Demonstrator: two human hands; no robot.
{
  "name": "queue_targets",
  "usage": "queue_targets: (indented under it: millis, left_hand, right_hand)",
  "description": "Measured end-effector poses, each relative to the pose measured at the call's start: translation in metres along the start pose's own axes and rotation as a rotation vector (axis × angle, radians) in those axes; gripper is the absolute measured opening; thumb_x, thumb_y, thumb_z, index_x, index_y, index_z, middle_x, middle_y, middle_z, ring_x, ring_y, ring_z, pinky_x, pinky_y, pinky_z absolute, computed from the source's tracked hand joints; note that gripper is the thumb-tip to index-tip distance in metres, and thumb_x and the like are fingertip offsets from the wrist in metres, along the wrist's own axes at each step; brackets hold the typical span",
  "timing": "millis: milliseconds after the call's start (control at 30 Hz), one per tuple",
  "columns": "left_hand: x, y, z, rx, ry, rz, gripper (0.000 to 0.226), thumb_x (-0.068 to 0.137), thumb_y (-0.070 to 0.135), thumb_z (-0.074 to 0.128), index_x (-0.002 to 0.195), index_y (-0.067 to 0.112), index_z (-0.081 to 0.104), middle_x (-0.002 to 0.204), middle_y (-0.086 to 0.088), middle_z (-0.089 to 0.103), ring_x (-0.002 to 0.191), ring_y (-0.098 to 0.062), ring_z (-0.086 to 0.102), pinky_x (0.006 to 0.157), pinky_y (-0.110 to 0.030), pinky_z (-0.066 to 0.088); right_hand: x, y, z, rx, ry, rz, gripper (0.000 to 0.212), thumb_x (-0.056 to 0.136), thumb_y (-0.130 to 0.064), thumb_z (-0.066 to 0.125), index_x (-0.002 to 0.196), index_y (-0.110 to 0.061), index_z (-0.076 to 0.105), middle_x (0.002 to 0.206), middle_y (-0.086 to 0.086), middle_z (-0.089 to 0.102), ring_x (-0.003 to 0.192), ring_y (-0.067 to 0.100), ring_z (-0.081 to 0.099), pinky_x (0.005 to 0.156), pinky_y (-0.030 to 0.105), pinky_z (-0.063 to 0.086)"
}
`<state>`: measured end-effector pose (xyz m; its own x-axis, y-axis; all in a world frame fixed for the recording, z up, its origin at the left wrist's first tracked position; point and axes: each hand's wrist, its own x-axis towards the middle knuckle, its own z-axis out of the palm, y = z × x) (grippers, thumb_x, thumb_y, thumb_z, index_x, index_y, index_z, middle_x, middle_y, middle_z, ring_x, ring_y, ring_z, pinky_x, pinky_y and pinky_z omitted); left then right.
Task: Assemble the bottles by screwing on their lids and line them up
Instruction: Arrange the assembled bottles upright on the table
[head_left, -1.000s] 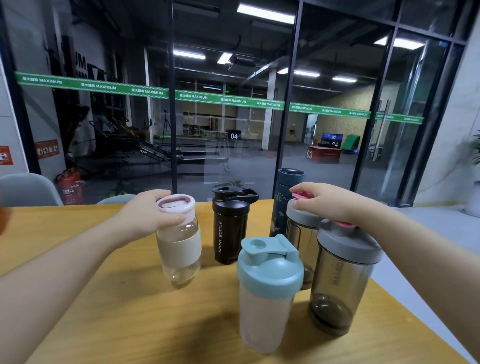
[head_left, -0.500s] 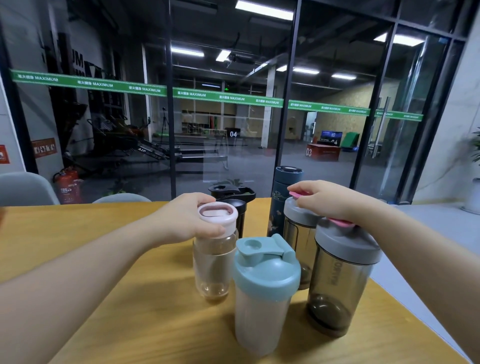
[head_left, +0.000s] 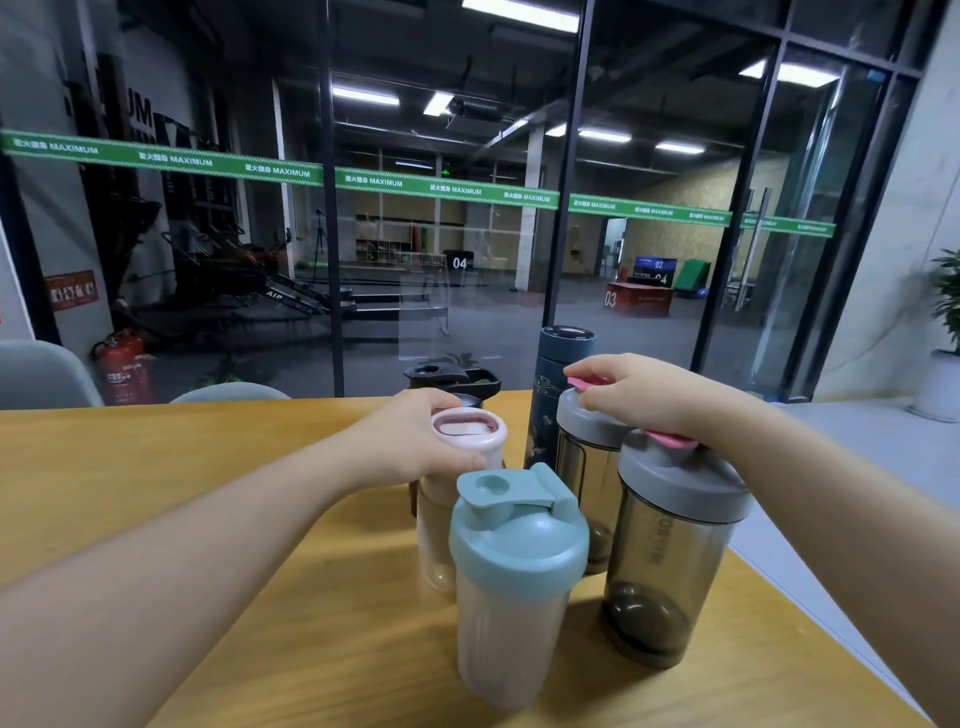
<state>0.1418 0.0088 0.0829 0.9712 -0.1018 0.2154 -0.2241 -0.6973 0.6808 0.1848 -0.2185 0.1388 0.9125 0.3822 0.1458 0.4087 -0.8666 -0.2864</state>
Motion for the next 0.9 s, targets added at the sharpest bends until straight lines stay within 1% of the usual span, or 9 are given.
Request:
queue_targets:
  millis: [167,367,467,533,600,633,700,800,900]
  left_hand:
    - [0.003,0.005,0.006,-0.017,-0.008,0.013,0.035,0.068,0.033,0.080,0.097,0.018,0.068,0.098,-0.009,0.068,0.076,-0.015,0.057,0.067,-0.029,0.045]
    - [0.003,0.010,0.013,-0.054,-0.003,0.003,0.036,0.072,0.031,0.080,0.103,0.023,0.064,0.100,-0.002,0.068,0.084,-0.015,0.059,0.071,-0.026,0.046]
    - [0.001,0.008,0.011,-0.094,-0.047,0.007,0.024,0.076,0.033,0.078,0.093,0.024,0.063,0.090,-0.003,0.067,0.079,-0.015,0.057,0.072,-0.030,0.045]
    - [-0.004,0.005,0.009,-0.132,-0.058,-0.012,0.021,0.080,0.039,0.073,0.093,0.026,0.064,0.090,0.001,0.067,0.083,-0.016,0.057,0.079,-0.035,0.049]
    - [-0.010,0.005,0.006,-0.116,0.011,-0.075,0.020,0.087,0.044,0.062,0.103,0.032,0.060,0.109,0.005,0.060,0.099,-0.016,0.055,0.096,-0.040,0.047]
    - [-0.013,0.006,0.004,-0.089,0.071,-0.109,0.034,0.091,0.044,0.057,0.122,0.029,0.056,0.125,0.004,0.055,0.111,-0.016,0.053,0.102,-0.038,0.043]
    - [-0.023,0.015,0.001,-0.057,0.182,-0.100,0.047,0.096,0.040,0.050,0.139,0.022,0.046,0.140,0.003,0.049,0.123,-0.015,0.048,0.101,-0.027,0.037]
    - [-0.043,0.034,0.000,-0.026,0.205,0.017,0.027,0.099,0.034,0.046,0.121,0.024,0.059,0.117,0.004,0.063,0.107,-0.016,0.057,0.086,-0.028,0.042]
    - [-0.062,0.046,0.006,0.043,0.140,0.077,0.012,0.098,0.036,0.045,0.099,0.035,0.057,0.102,0.016,0.061,0.099,-0.013,0.059,0.083,-0.024,0.045]
  right_hand:
    - [0.001,0.000,0.001,-0.003,0.006,-0.005,0.044,0.096,-0.023,0.043,0.140,-0.024,0.045,0.138,-0.002,0.051,0.120,0.016,0.049,0.092,0.025,0.035]
    - [0.001,0.000,0.000,0.043,0.018,0.018,0.041,0.099,-0.025,0.036,0.137,-0.019,0.050,0.141,-0.002,0.050,0.128,0.020,0.045,0.103,0.030,0.032]
    - [-0.001,-0.002,-0.001,0.101,0.056,0.037,0.040,0.098,-0.021,0.035,0.125,0.002,0.052,0.130,0.017,0.056,0.121,0.039,0.049,0.104,0.047,0.037]
    - [-0.004,-0.001,-0.001,0.127,0.080,0.041,0.038,0.098,-0.018,0.033,0.124,0.002,0.053,0.124,0.012,0.060,0.115,0.047,0.052,0.100,0.058,0.040]
    - [-0.006,0.000,-0.003,0.114,0.143,0.010,0.037,0.099,-0.017,0.033,0.125,-0.005,0.057,0.126,0.009,0.058,0.112,0.040,0.056,0.097,0.051,0.044]
    - [-0.006,0.001,-0.003,0.168,0.188,0.010,0.037,0.099,-0.020,0.033,0.123,-0.011,0.060,0.125,0.007,0.059,0.112,0.031,0.056,0.097,0.044,0.045]
    - [-0.008,0.003,-0.003,0.342,0.277,-0.005,0.036,0.098,-0.024,0.033,0.114,-0.016,0.065,0.120,0.003,0.063,0.112,0.021,0.056,0.098,0.037,0.043]
    - [-0.013,0.006,-0.002,0.469,0.428,-0.070,0.037,0.100,-0.025,0.032,0.097,-0.018,0.068,0.103,-0.001,0.068,0.102,0.015,0.061,0.094,0.034,0.045]
    - [-0.025,0.007,0.000,0.510,0.620,-0.131,0.040,0.101,-0.024,0.033,0.087,-0.016,0.069,0.090,-0.003,0.069,0.092,0.013,0.062,0.081,0.028,0.047]
